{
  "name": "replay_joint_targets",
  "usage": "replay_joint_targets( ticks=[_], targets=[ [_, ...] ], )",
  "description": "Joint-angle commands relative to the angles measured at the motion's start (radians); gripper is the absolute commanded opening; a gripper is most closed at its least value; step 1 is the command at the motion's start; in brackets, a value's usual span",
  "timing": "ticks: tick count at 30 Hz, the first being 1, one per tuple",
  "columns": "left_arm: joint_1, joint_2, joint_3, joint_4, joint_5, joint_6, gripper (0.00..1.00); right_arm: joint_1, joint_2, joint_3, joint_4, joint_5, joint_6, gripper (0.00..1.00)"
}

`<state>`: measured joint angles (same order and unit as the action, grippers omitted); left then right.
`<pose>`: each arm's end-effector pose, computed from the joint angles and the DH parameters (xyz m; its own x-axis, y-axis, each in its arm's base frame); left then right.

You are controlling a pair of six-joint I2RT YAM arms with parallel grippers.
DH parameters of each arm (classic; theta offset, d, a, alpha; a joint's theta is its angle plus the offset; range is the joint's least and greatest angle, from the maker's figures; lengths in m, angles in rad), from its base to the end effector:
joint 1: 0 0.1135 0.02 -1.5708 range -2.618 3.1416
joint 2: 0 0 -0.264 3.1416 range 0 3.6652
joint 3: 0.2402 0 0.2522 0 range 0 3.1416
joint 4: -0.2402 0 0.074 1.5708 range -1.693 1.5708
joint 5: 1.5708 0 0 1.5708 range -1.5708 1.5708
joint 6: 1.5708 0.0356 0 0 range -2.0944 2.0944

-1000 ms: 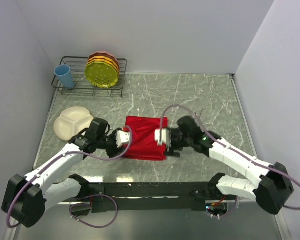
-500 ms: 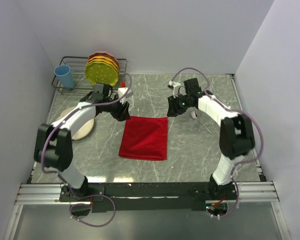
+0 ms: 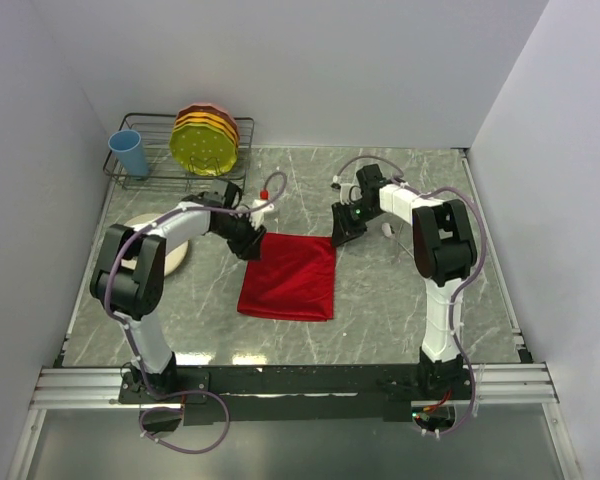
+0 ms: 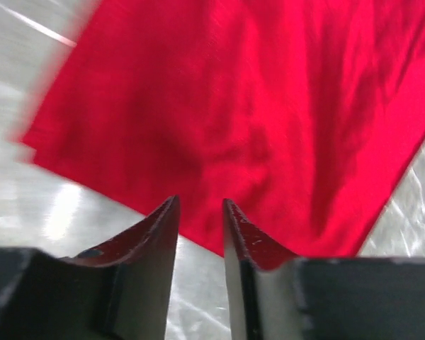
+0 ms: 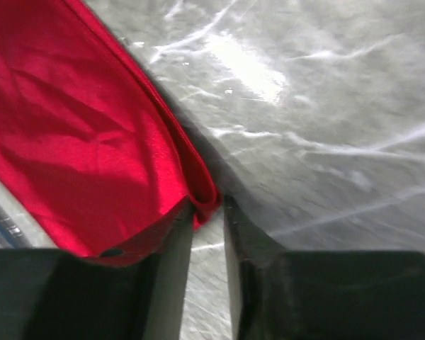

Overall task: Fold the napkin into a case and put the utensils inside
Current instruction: Pick up the lower triangle-folded napkin from the center of the board.

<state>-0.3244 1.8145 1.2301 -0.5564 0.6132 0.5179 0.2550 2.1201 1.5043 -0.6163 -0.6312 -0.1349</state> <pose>0.3386 -0.1355 0.1909 -0.5069 0.5976 -0.6212 0.8506 0.4636 -0.2481 0.4075 0.1279 0.1492 -0.8515 -0.3342 -0.4041 -0.5125 0.6931 0.5068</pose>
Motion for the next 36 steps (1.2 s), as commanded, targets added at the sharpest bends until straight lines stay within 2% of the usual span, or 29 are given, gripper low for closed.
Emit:
replay_joint_targets(
  ticks=[1, 4, 9, 10, 13, 17, 20, 32, 35, 36],
  targets=[
    [-0.038, -0.05, -0.096, -0.066, 0.039, 0.082, 0.34, 0.012, -0.023, -0.021, -0.037, -0.042, 0.002, 0.25],
    [-0.047, -0.099, -0.176, -0.056, 0.054, 0.077, 0.3, 0.033, -0.061, -0.076, -0.037, -0.048, -0.006, 0.23],
    [-0.047, -0.152, -0.23, -0.077, 0.068, 0.09, 0.29, 0.023, -0.071, -0.024, -0.115, -0.065, -0.018, 0.39],
    [-0.047, -0.158, -0.241, -0.077, 0.069, 0.094, 0.3, 0.015, -0.066, -0.007, -0.125, -0.061, -0.026, 0.49],
    [-0.047, -0.176, -0.242, -0.068, 0.077, 0.09, 0.33, -0.017, -0.039, 0.062, -0.146, -0.035, -0.031, 0.57],
    [-0.045, -0.173, -0.219, -0.057, 0.1, 0.076, 0.37, -0.034, 0.043, 0.187, -0.209, -0.05, -0.052, 0.59],
    [-0.045, -0.158, -0.205, -0.047, 0.103, 0.068, 0.39, -0.033, 0.084, 0.217, -0.217, -0.093, -0.034, 0.58],
    [-0.044, -0.156, -0.265, 0.006, 0.123, 0.007, 0.39, 0.004, 0.17, 0.229, -0.31, -0.186, -0.057, 0.58],
    [-0.044, -0.168, -0.285, 0.006, 0.125, 0.001, 0.39, 0.016, 0.181, 0.227, -0.292, -0.171, -0.054, 0.53],
    [-0.044, -0.172, -0.293, 0.007, 0.125, -0.001, 0.39, 0.016, 0.185, 0.237, -0.296, -0.173, -0.054, 0.47]
  ],
)
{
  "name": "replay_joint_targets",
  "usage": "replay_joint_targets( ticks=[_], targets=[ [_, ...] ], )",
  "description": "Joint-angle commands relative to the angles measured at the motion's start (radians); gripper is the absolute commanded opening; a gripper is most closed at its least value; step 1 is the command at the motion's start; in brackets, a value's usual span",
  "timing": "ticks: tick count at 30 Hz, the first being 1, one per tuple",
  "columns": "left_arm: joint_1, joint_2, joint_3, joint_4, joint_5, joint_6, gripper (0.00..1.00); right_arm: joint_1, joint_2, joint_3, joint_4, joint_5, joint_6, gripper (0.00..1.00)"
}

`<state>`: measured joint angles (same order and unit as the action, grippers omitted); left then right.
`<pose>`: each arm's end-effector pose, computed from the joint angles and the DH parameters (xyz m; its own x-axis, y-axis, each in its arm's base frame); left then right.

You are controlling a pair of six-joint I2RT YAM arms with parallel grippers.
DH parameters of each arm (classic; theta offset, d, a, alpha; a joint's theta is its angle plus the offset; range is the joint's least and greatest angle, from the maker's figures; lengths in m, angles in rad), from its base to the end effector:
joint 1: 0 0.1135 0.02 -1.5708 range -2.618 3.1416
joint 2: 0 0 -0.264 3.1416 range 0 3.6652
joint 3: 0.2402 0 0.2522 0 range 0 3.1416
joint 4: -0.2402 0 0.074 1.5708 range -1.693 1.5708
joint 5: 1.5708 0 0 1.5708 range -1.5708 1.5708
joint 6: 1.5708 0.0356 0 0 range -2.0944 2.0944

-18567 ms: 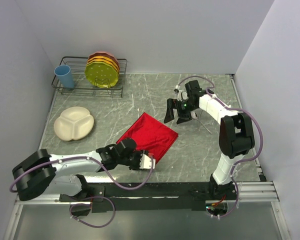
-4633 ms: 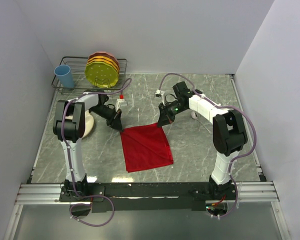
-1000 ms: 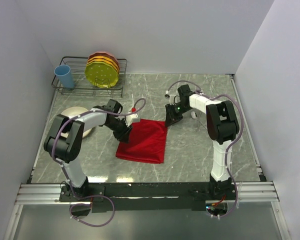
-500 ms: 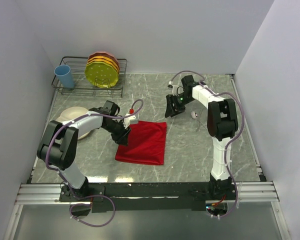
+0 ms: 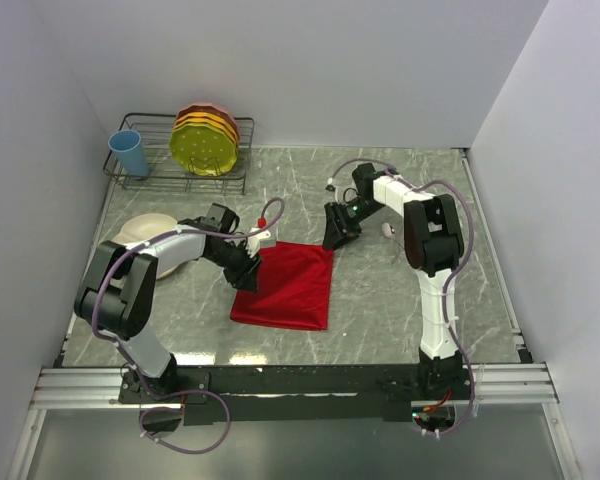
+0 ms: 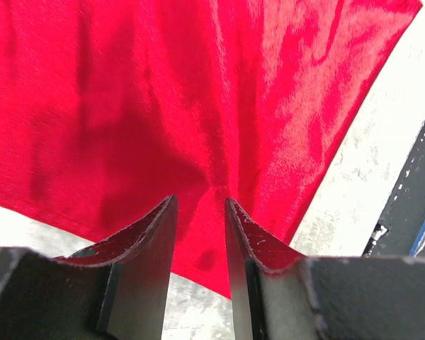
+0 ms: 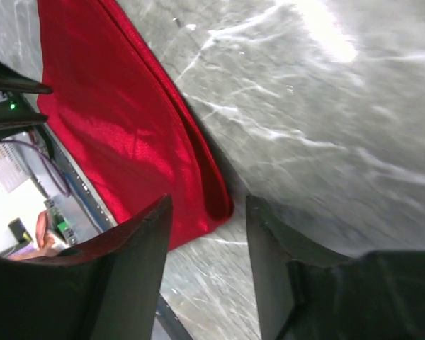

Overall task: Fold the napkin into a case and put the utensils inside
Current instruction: Pick up the lower triangle-folded napkin from the center of the board, then fold the lower triangle-folded napkin at the center of the board.

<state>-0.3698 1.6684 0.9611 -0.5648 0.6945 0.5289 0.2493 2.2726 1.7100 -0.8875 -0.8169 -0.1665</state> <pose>0.2722 -0.1299 0.1658 -0.5406 0.6254 -0.5627 0.8410 0.3855 -0.3796 0.4214 0.1341 0.1376 -0.9066 -0.3479 -0.2387 -0.4099 0.5922 0.6938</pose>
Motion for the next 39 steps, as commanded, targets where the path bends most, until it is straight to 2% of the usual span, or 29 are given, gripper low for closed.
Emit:
replay_joint_targets(
  ticks=[1, 2, 3, 6, 12, 21, 29, 39],
  targets=[
    [0.002, -0.029, -0.03, 0.017, 0.043, -0.013, 0.39, 0.024, 0.036, 0.049, -0.025, 0.01, -0.019, 0.44],
    [0.002, -0.036, -0.038, 0.023, 0.042, -0.015, 0.39, 0.024, 0.038, 0.059, -0.027, 0.007, -0.016, 0.4],
    [0.002, -0.039, -0.041, 0.026, 0.039, -0.024, 0.39, 0.025, 0.036, 0.068, -0.027, 0.005, -0.015, 0.32],
    [0.014, -0.05, -0.048, 0.049, 0.04, -0.053, 0.4, 0.03, 0.01, 0.085, -0.028, 0.007, -0.028, 0.21],
    [0.141, -0.076, -0.032, 0.144, 0.1, -0.206, 0.43, 0.065, -0.064, 0.074, -0.051, 0.002, -0.116, 0.0],
    [0.241, -0.214, -0.085, 0.263, 0.066, -0.423, 0.49, 0.166, -0.208, -0.019, 0.038, 0.134, -0.221, 0.0],
    [0.35, -0.325, -0.157, 0.313, 0.003, -0.567, 0.51, 0.324, -0.317, -0.157, 0.117, 0.288, -0.39, 0.0],
    [0.41, -0.417, -0.197, 0.307, 0.003, -0.554, 0.53, 0.467, -0.492, -0.439, 0.232, 0.416, -0.652, 0.0]
  ],
)
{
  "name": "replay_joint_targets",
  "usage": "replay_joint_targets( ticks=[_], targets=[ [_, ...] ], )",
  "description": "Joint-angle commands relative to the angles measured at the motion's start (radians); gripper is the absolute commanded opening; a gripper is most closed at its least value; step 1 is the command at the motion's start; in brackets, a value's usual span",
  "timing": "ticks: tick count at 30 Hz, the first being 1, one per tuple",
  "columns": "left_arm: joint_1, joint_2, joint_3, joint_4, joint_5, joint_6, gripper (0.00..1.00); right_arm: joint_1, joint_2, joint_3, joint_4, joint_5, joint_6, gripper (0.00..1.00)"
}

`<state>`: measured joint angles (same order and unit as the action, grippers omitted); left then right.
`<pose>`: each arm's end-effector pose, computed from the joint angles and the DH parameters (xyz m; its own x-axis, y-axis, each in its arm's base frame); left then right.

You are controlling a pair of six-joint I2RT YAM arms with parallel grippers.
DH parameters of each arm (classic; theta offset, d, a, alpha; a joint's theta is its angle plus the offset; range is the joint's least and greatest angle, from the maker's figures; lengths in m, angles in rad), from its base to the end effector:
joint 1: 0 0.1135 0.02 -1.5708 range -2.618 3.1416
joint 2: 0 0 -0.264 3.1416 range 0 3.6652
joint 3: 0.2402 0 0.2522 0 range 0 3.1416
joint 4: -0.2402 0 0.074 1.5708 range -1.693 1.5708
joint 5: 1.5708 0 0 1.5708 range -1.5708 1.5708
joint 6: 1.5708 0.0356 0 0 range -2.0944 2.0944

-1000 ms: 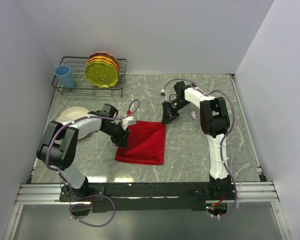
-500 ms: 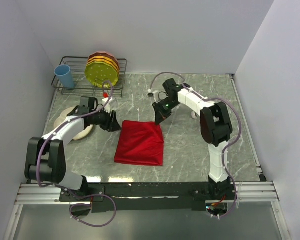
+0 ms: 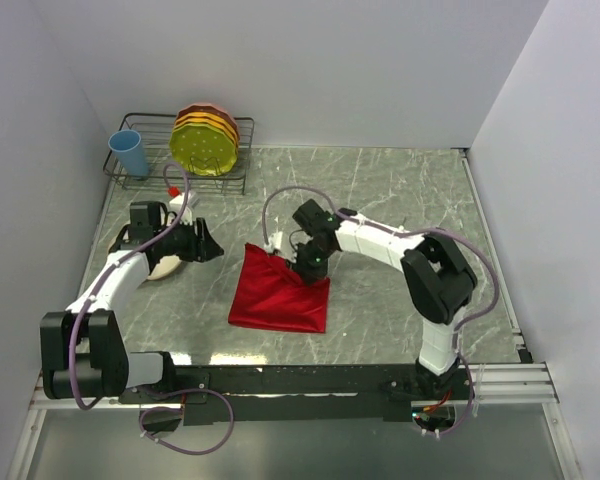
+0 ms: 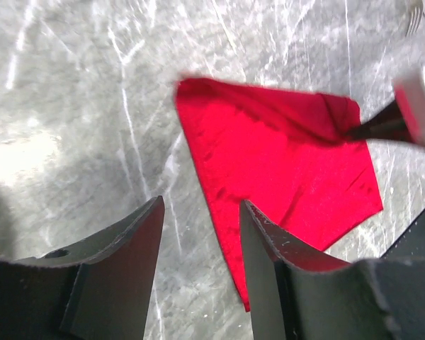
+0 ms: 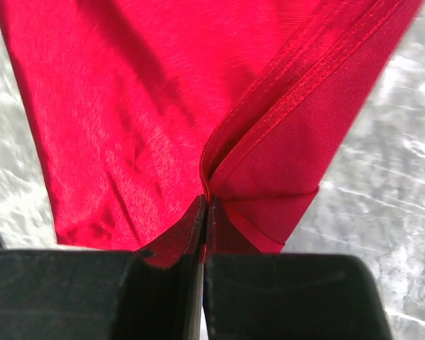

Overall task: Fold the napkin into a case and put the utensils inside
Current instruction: Fold the lower triangle-folded napkin at the center of the board.

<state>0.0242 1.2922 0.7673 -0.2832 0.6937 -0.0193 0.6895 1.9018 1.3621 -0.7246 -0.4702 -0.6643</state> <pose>0.2600 -0.0165 0.2232 -0.7308 -0.0325 -0.6818 0.4090 0.7789 -0.4755 0.2819 0.2533 0.1880 -0.1645 -0.8480 -0.5039 -0.9831 0.0992 0.1541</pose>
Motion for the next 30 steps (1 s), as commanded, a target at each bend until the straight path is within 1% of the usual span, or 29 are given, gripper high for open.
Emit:
replay_joint_targets(
  ticks=[1, 5, 9, 11, 15, 17, 18, 23, 24, 26, 27, 30],
  targets=[
    [0.016, -0.041, -0.002, 0.016, 0.009, 0.007, 0.53, 0.031, -0.138, -0.119, 0.08, 0.079, -0.176, 0.0],
    [0.016, -0.033, 0.024, -0.02, 0.029, 0.1, 0.52, 0.047, -0.225, -0.242, 0.154, 0.117, -0.288, 0.0],
    [0.016, -0.019, 0.043, -0.053, 0.056, 0.154, 0.5, 0.05, -0.285, -0.355, 0.211, 0.14, -0.363, 0.0],
    [0.014, -0.01, 0.046, -0.062, 0.067, 0.174, 0.49, 0.048, -0.313, -0.382, 0.228, 0.142, -0.397, 0.0],
    [-0.018, 0.009, 0.058, -0.06, 0.052, 0.193, 0.49, 0.048, -0.343, -0.438, 0.261, 0.137, -0.429, 0.0],
    [-0.072, 0.015, 0.066, -0.051, 0.041, 0.208, 0.5, 0.05, -0.345, -0.445, 0.274, 0.134, -0.428, 0.0],
    [-0.107, 0.03, 0.067, -0.041, 0.024, 0.208, 0.5, 0.05, -0.345, -0.448, 0.277, 0.136, -0.425, 0.0],
    [-0.204, 0.102, 0.109, -0.033, 0.018, 0.151, 0.49, 0.05, -0.346, -0.457, 0.295, 0.133, -0.416, 0.0],
    [-0.237, 0.119, 0.112, -0.027, 0.02, 0.138, 0.48, 0.05, -0.348, -0.459, 0.295, 0.13, -0.416, 0.0],
    [-0.268, 0.134, 0.112, 0.001, 0.01, 0.093, 0.47, 0.048, -0.354, -0.465, 0.301, 0.128, -0.425, 0.0],
    [-0.292, 0.153, 0.113, 0.009, 0.006, 0.081, 0.45, 0.051, -0.357, -0.474, 0.303, 0.13, -0.434, 0.0],
    [-0.311, 0.177, 0.13, 0.048, -0.026, 0.027, 0.43, 0.051, -0.375, -0.494, 0.3, 0.136, -0.478, 0.0]
  ],
)
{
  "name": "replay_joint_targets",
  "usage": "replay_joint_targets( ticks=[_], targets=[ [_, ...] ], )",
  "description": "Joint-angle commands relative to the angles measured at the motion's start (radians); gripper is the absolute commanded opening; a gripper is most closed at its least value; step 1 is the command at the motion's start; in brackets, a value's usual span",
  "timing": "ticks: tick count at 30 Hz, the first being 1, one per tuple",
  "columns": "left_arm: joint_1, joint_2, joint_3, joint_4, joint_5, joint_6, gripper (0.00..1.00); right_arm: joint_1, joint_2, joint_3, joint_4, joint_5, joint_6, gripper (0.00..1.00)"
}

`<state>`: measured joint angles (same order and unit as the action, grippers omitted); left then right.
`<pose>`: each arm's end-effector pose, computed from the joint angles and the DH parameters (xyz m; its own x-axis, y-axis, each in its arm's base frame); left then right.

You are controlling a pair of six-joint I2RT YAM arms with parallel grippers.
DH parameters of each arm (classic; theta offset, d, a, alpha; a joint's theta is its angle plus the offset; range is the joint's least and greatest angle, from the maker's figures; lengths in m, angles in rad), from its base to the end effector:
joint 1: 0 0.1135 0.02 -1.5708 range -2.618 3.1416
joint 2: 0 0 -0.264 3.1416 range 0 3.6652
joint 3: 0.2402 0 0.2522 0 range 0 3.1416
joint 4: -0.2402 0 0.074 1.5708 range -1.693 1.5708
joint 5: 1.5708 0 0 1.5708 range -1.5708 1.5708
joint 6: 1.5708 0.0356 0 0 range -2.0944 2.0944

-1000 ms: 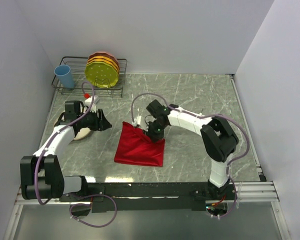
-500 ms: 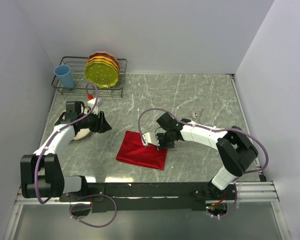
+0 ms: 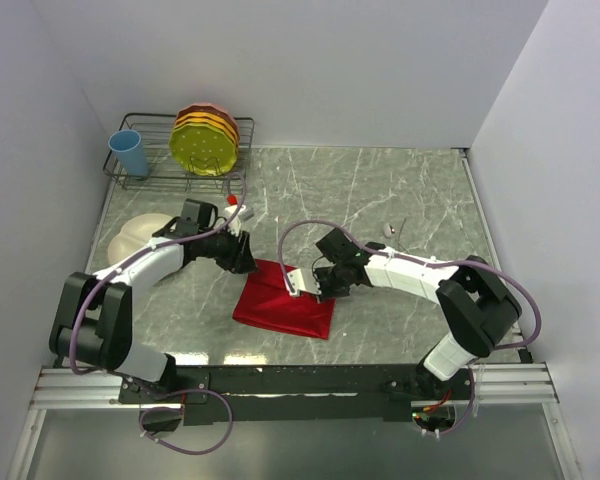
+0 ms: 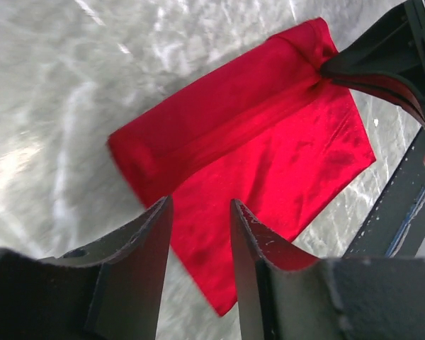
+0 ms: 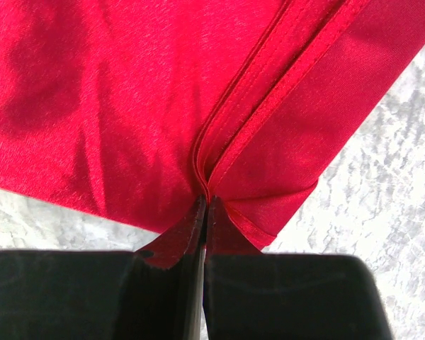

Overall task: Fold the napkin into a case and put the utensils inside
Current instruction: Fold the lower triangle-folded napkin at the center of the board.

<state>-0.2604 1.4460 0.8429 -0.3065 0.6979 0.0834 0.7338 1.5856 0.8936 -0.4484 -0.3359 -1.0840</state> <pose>0.2696 -0.0955 0.2060 -0.7118 0.2557 -0.6542 0.6401 0.6196 -0.4543 0.2117 0.2067 0.1696 0.3334 -0.8230 -0.4599 -0.9401 -0.2530 -0.2286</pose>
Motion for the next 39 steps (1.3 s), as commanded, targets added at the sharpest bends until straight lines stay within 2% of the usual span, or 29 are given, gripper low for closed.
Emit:
replay_joint_targets(
  ticks=[1, 8, 28, 39],
  targets=[
    [-0.026, 0.03, 0.058, 0.076, -0.043, -0.12, 0.43, 0.007, -0.064, -0.03, 0.024, 0.0, -0.066, 0.0],
    [-0.033, 0.086, 0.073, 0.076, -0.066, -0.171, 0.43, 0.007, -0.081, -0.056, 0.033, 0.001, -0.085, 0.0],
    [-0.048, 0.154, 0.051, 0.073, -0.107, -0.163, 0.45, 0.007, -0.064, -0.039, 0.031, -0.006, -0.077, 0.0],
    [-0.063, 0.165, 0.016, 0.05, -0.095, -0.151, 0.25, 0.01, -0.072, -0.035, 0.024, -0.015, -0.076, 0.0]
  ],
)
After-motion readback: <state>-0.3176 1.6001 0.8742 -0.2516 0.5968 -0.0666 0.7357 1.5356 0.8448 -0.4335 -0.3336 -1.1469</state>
